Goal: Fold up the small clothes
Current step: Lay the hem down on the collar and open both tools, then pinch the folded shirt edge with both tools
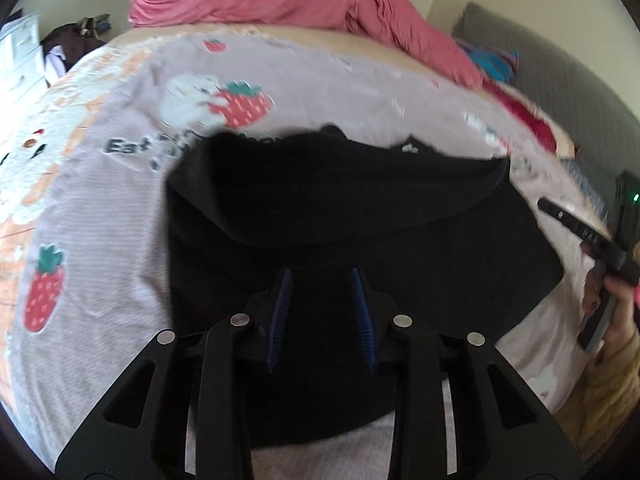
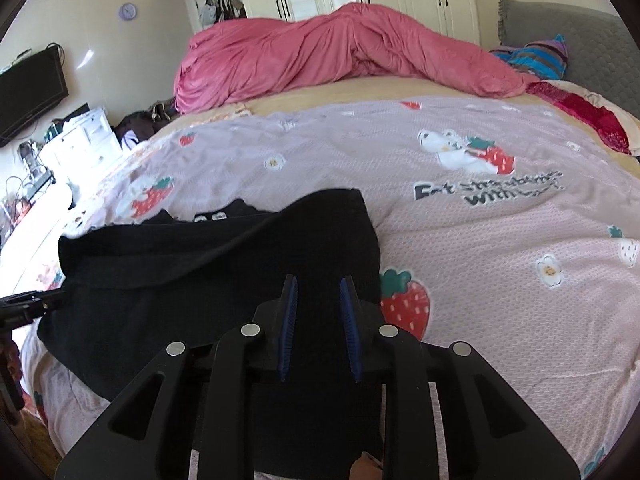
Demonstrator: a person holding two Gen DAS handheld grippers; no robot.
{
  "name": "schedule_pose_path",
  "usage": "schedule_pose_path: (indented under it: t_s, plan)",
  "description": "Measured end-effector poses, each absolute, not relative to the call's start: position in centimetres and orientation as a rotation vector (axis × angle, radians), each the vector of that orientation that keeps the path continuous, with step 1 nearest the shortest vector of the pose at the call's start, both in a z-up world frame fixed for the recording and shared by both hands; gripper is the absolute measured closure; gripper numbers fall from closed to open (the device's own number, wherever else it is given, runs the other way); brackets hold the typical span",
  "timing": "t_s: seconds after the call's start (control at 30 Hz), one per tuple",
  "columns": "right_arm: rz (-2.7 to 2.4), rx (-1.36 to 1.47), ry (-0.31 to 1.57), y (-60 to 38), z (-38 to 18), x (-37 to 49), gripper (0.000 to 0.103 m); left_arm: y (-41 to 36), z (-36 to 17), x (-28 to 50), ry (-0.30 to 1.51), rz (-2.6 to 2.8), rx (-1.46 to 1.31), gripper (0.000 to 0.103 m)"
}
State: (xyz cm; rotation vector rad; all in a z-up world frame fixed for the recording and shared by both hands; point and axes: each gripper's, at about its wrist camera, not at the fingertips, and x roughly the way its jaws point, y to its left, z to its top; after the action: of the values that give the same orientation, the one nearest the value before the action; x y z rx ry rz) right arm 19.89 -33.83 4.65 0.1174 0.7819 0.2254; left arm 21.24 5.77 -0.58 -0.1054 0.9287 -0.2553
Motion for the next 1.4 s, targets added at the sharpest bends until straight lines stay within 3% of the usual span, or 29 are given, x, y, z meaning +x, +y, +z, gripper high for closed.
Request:
schedule_pose_path:
  t_s: [0.23,0.3,0.4,0.57,0.8,0.83,0.87,0.9,0.93,0.97,1.0,1.2,1.4]
  plan:
    - [0.215,0.13,0.823,-33.7,3.3,21.0,0.072,7.3,-0.8,25.7,0.892,-0.163,-0.154,0.076]
    - [0.206,0.127,0.819,-33.9,3.3,21.3,0.069,8.8,0.1,26.4,0.829,-0.112,-0.196,0.058]
    - [0.181,0.099,0.814,-34.3,3.5,22.1,0.058,11.9,1.4,26.9,0.781,-0.047,-0.302,0.051]
    - [0.159,0.099,0.842,-35.5,3.0,23.8,0.046,14.7,1.4,26.5,0.785,0.001,-0.399,0.049]
    - [0.179,0.063,0.886,-34.6,2.1,26.4,0.046,12.8,-1.3,27.1,0.908,-0.03,-0.333,0.048]
    - [0.184,0.065,0.889,-34.5,2.0,26.6,0.047,12.8,-1.6,27.1,0.913,-0.034,-0.328,0.048]
    - [0.19,0.066,0.894,-34.4,1.9,26.9,0.056,12.6,-1.8,27.2,0.918,-0.039,-0.316,0.048]
    - [0.197,0.068,0.898,-34.3,1.7,27.0,0.07,12.4,-2.0,27.5,0.921,-0.04,-0.308,0.054]
    - [0.203,0.078,0.9,-34.3,1.5,27.1,0.093,12.2,-2.2,27.7,0.924,-0.045,-0.3,0.064]
    - [0.206,0.09,0.898,-34.3,1.5,27.2,0.095,12.1,-2.3,27.7,0.922,-0.056,-0.299,0.087]
    - [0.204,0.108,0.894,-34.5,1.6,27.1,0.096,12.0,-2.2,27.8,0.914,-0.062,-0.3,0.092]
    - [0.188,0.161,0.792,-35.9,3.5,26.8,0.097,11.6,0.3,27.3,0.811,-0.035,-0.236,0.099]
    - [0.13,0.087,0.87,-35.1,1.0,27.5,0.092,12.7,-2.0,27.9,0.881,0.0,-0.292,0.094]
